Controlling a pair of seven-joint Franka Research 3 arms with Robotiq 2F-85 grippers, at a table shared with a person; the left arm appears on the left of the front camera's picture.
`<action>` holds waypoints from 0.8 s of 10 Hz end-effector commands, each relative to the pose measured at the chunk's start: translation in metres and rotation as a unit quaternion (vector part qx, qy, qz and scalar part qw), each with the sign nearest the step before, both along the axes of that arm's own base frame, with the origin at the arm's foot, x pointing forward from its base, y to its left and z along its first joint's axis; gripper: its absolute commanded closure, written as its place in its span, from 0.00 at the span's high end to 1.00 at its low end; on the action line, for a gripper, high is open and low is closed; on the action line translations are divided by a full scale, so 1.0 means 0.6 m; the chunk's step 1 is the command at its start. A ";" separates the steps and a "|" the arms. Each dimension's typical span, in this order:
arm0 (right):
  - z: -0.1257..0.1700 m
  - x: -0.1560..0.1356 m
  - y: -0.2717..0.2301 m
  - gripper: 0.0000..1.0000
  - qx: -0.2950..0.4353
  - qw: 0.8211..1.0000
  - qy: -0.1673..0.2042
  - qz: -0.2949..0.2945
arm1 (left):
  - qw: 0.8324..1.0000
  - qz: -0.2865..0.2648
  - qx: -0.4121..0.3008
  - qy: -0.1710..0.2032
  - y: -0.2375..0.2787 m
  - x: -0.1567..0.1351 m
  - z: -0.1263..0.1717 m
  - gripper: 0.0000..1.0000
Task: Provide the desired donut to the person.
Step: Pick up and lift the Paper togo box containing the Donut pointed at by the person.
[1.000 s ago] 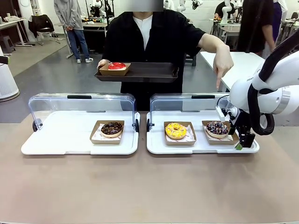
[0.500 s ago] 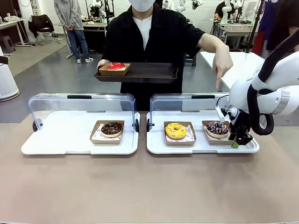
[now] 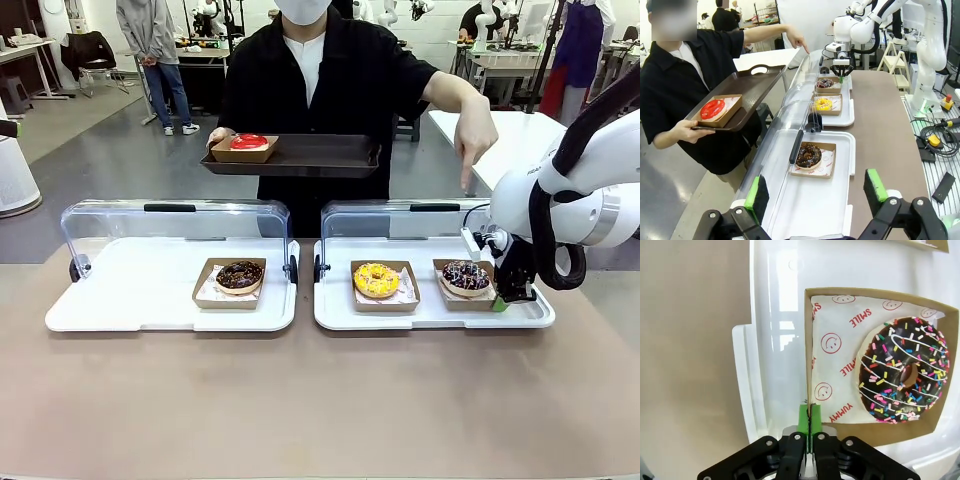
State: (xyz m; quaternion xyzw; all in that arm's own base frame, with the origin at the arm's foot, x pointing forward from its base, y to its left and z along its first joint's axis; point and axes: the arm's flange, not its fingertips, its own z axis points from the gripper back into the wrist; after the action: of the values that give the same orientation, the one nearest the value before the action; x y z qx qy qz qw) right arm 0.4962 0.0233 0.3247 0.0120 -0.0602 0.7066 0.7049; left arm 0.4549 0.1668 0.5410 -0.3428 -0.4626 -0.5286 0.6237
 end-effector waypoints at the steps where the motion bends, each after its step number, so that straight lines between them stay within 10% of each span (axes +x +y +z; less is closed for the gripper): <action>1: -0.008 -0.006 0.001 0.00 -0.007 1.000 -0.006 0.005 | 1.000 -0.001 0.001 -0.005 0.002 -0.001 -0.001 1.00; 8: 0.155 -0.163 0.032 0.00 -0.007 1.000 0.022 -0.001 | 1.000 -0.001 0.001 -0.005 0.002 -0.001 -0.001 1.00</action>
State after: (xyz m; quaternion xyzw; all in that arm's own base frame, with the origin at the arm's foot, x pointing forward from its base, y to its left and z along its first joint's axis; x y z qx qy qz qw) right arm 0.4269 0.0398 0.3914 0.0298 -0.0511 0.7110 0.7007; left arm 0.4551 0.1669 0.5406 -0.3431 -0.4624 -0.5284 0.6239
